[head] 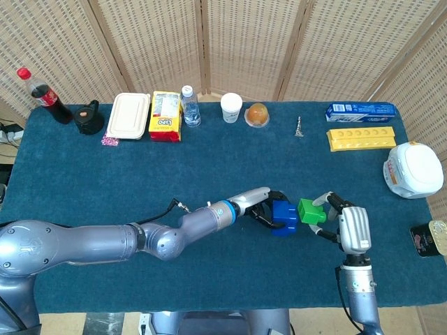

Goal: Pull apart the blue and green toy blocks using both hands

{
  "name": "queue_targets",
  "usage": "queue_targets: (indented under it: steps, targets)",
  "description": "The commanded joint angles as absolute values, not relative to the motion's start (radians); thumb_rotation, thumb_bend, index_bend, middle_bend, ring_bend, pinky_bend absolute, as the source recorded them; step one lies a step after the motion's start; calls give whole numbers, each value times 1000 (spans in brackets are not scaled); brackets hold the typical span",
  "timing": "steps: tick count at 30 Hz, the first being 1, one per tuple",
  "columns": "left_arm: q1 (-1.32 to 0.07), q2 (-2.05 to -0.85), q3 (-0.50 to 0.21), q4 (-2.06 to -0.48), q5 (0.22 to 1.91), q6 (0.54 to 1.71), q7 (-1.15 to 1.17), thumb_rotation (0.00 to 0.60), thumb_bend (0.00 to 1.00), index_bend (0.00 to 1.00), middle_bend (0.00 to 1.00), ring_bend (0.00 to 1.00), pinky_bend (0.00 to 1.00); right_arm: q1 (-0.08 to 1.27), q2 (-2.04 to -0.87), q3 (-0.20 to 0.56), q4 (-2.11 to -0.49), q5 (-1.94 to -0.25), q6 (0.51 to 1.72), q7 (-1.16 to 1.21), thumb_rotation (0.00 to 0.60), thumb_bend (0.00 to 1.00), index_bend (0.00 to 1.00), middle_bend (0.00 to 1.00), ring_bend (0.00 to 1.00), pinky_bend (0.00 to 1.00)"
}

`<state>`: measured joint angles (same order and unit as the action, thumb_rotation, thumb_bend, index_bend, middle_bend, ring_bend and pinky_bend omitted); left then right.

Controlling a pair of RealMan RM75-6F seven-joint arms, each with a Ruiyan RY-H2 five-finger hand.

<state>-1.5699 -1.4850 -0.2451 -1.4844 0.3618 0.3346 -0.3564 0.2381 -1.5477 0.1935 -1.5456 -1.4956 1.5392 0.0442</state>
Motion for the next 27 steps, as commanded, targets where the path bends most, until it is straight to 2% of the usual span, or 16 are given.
queue_targets:
  steps: [1,13,27]
  targets:
    - [-1564,-1473,-237,-1497,370,338,-353,482,380,547,373,323,445,237,-1541,197,-1544,-1488,1536,48,600,288,674,629,705,625]
    - [-1502,-1383,-215,-1613,425,392,-335,479,380,547,373,323,444,229,-1498,194,-1539,-1459,1506,76,600,290,674,629,704,625]
    - [-1387,-1269,-165,-1780,532,547,-257,477,380,547,373,323,444,253,-1433,139,-1562,-1408,1334,138,600,289,674,620,670,590]
